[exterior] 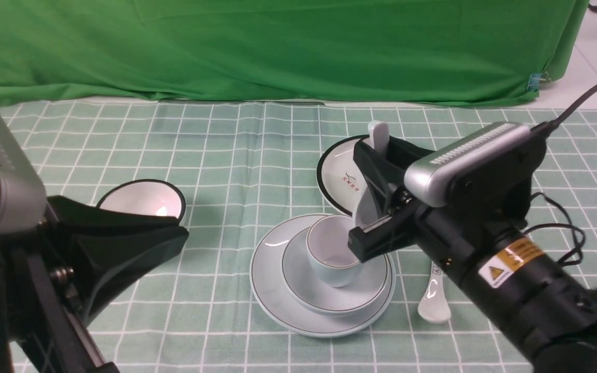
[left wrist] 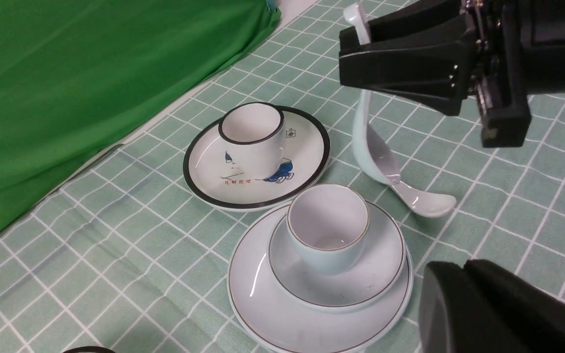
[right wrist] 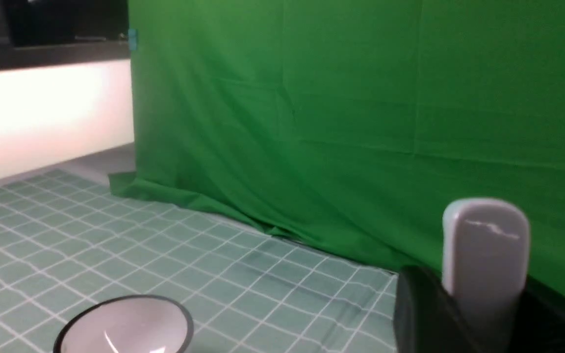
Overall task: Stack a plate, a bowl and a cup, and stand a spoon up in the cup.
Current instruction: Use the right arm to put the blue soup spoon into the blue teacup in the middle
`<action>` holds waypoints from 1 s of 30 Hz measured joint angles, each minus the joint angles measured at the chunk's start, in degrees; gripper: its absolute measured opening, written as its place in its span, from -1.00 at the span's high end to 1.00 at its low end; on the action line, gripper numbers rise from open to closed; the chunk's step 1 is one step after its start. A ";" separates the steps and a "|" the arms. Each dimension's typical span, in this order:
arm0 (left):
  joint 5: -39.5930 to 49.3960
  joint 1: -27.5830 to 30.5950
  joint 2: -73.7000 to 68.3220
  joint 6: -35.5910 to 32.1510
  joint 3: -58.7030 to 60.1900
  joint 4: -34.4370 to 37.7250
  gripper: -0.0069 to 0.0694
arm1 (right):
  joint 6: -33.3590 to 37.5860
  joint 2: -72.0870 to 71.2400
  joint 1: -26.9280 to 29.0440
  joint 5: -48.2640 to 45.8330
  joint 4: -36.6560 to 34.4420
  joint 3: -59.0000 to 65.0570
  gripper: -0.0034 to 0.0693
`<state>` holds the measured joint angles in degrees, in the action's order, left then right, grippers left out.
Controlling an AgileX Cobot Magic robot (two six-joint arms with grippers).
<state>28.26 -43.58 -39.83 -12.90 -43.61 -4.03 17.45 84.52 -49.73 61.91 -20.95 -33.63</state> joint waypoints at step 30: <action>-0.24 0.00 0.00 0.06 0.00 -1.43 0.79 | -18.55 20.20 8.90 6.97 17.11 -4.87 0.42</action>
<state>28.02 -43.58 -39.83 -12.84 -43.61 -5.46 -1.10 104.71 -40.84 68.87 -3.84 -38.51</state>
